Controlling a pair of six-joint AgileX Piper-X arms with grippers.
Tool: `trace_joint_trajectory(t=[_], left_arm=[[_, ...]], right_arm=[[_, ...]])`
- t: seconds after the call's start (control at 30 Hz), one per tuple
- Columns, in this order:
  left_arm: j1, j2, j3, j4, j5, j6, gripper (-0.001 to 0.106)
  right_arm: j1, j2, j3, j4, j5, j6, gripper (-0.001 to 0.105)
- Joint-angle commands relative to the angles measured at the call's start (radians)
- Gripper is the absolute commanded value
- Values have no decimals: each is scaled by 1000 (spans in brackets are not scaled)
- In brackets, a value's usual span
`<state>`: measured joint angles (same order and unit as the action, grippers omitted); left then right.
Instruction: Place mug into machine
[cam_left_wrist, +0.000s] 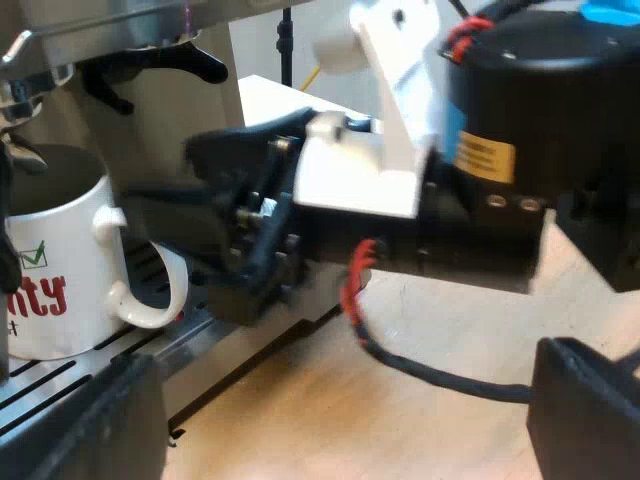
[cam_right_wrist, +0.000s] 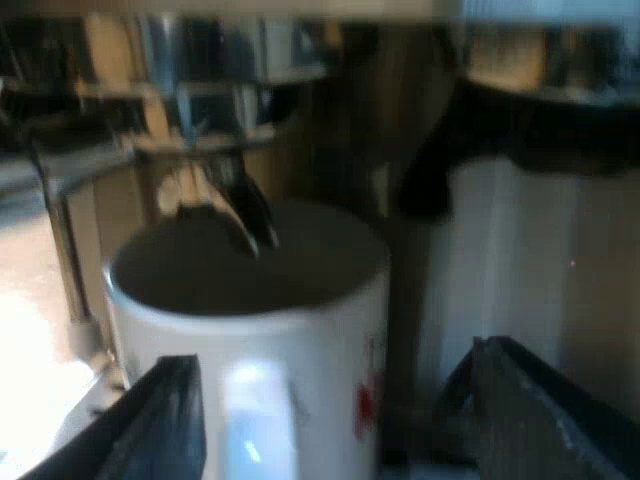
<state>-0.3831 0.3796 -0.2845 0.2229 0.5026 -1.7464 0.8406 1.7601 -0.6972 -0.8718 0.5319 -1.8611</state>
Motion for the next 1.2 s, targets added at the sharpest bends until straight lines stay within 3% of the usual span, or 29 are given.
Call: trace_joint_trajectory(t=[0.03,0.4,0.73,1.0,1.2], left_arm=[[-3,-4,-12,-11,11,1,81],[-3,-4,-81,-8,11,1,81],[-3,-4,-158,20,11,-4,81],[-3,-4,-267,224,11,-4,81],[-3,-61,-297,289,11,-4,81]], right_arm=[[15,-40,29,0,10,6,59],[179,-190,133,13,125,-5,59],[249,-387,133,287,167,-5,59],[275,-588,133,455,164,-5,59],[295,-677,133,531,168,-17,59]])
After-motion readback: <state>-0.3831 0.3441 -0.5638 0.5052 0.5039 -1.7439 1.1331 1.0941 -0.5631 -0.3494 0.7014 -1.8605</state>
